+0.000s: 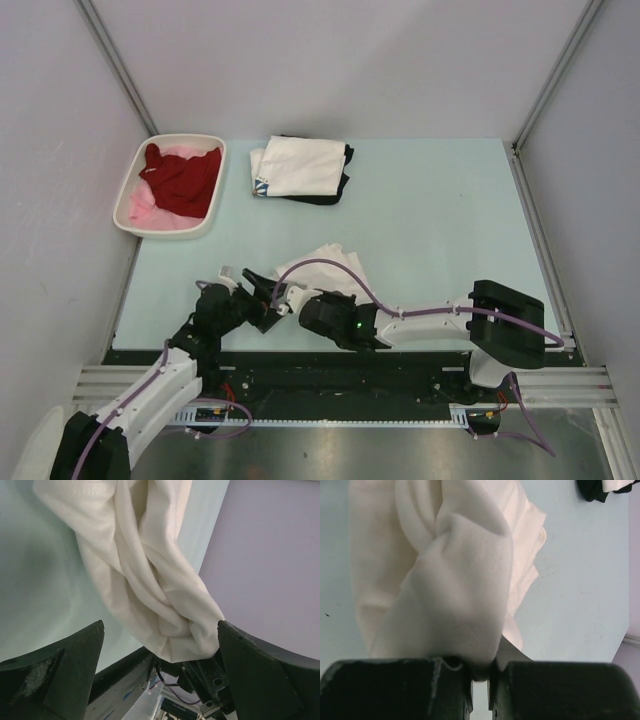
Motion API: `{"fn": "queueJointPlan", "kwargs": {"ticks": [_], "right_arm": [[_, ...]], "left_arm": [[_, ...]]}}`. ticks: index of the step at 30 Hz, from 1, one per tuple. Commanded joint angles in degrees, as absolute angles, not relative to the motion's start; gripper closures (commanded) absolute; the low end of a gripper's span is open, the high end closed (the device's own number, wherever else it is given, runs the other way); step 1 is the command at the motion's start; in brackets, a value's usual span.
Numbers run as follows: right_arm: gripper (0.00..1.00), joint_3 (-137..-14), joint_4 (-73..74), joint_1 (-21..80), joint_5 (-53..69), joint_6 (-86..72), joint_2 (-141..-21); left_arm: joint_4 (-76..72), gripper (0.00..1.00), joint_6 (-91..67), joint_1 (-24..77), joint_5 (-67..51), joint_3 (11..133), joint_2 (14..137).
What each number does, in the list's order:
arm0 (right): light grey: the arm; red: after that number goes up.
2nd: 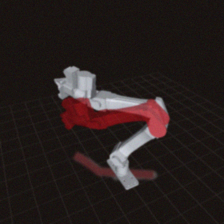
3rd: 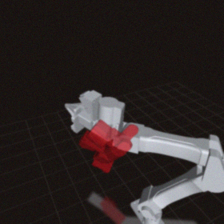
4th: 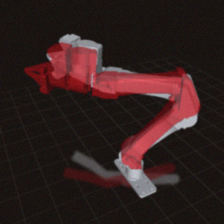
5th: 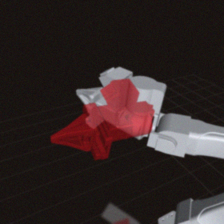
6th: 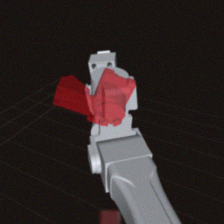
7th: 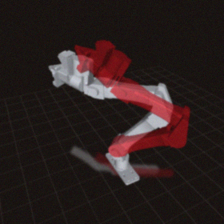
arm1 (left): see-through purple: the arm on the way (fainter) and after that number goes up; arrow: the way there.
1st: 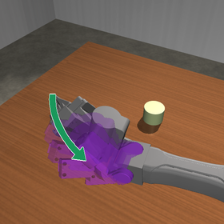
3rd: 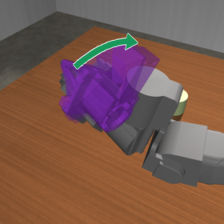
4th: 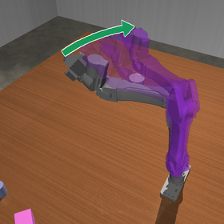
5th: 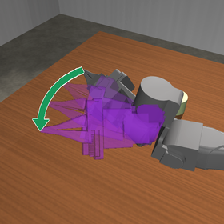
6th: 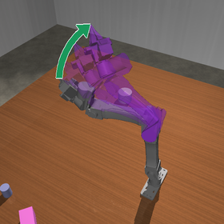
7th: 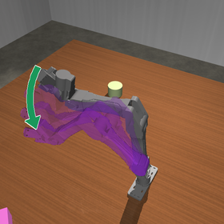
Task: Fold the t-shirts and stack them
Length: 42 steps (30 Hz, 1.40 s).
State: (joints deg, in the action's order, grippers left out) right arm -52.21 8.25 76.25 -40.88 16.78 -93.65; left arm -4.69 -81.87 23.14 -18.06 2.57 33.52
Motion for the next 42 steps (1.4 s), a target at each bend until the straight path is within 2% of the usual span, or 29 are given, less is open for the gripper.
{"fn": "queueJointPlan", "kwargs": {"ticks": [1, 13, 32, 42], "right_arm": [[1.0, -54.1, 6.2, 76.2, -41.0, 16.3, -94.5], [1.0, -54.1, 6.3, 77.4, -41.7, 16.1, -94.4], [1.0, -54.0, 8.1, 78.5, -41.6, 13.8, -95.3], [1.0, -53.9, 9.4, 79.0, -42.0, 13.2, -94.8]], "left_arm": [[-10.1, 0.0, -85.1, 24.4, -17.8, 0.4, 35.7], [-20.9, 0.0, -87.8, 30.3, -14.9, 2.3, 50.9], [-22.2, 0.0, -91.1, 31.4, -10.5, 0.4, 46.0], [-29.2, 0.0, -90.9, 33.2, -11.5, 1.1, 55.8]]}}
